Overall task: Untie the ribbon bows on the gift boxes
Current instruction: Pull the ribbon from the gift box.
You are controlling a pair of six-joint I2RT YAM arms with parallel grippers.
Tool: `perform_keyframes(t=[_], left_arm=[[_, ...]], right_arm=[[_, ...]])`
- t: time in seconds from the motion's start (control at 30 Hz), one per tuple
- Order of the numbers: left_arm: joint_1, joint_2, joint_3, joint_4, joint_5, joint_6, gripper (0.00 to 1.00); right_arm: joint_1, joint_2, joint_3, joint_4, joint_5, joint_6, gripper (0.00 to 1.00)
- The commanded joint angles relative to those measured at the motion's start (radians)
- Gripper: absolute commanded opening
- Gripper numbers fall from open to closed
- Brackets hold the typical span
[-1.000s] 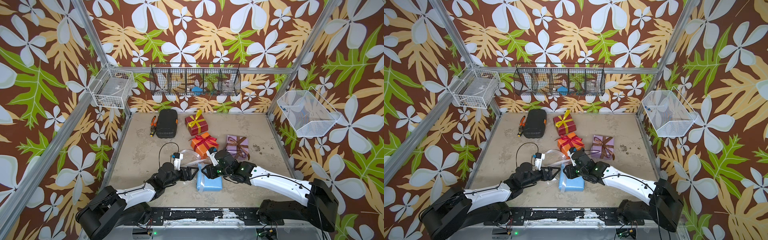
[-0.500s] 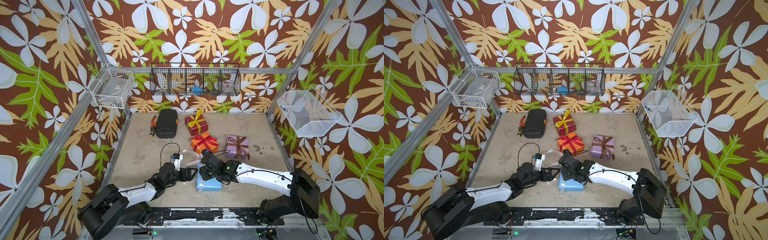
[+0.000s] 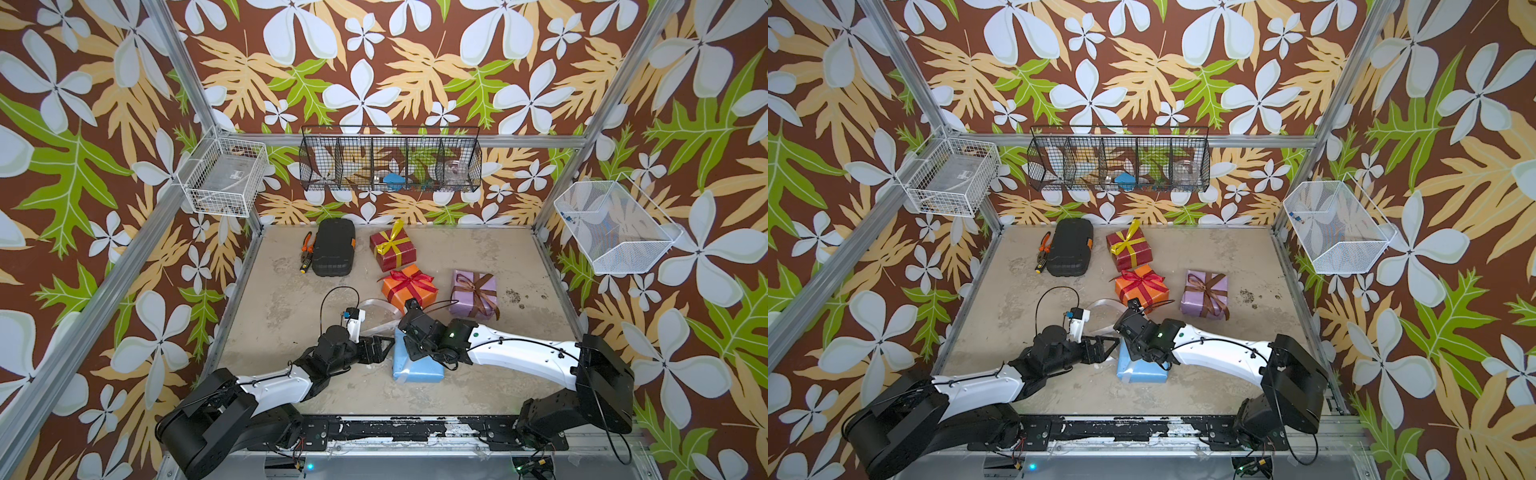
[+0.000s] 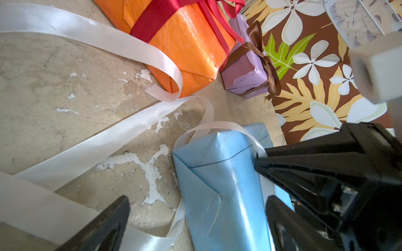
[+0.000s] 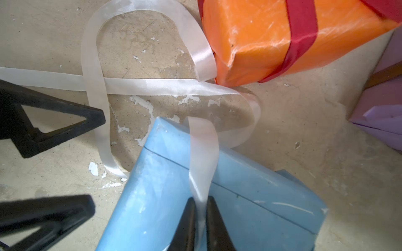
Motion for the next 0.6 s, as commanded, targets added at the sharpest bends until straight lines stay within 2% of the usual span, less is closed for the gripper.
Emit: perform_keyframes(t=[0.0, 0.2, 0.33, 0.57], left_arm=[[0.003, -0.011, 0.002, -0.012, 0.001, 0.019, 1.0], [0.001, -0.011, 0.02, -0.025, 0.068, 0.048, 1.0], [-0.007, 0.037, 0.049, -0.057, 0.047, 0.048, 1.0], [-0.055, 0.152, 0.113, -0.049, 0.025, 0.024, 1.0]], right_arm=[[-0.013, -0.022, -0.05, -0.05, -0.082, -0.004, 0.02], [-0.08, -0.156, -0.192, 0.238, -0.303, -0.003, 0.0], [-0.162, -0.247, -0.302, 0.476, -0.502, 0.039, 0.0], [-0.24, -0.268, -0.423, 0.729, -0.731, 0.098, 0.0]])
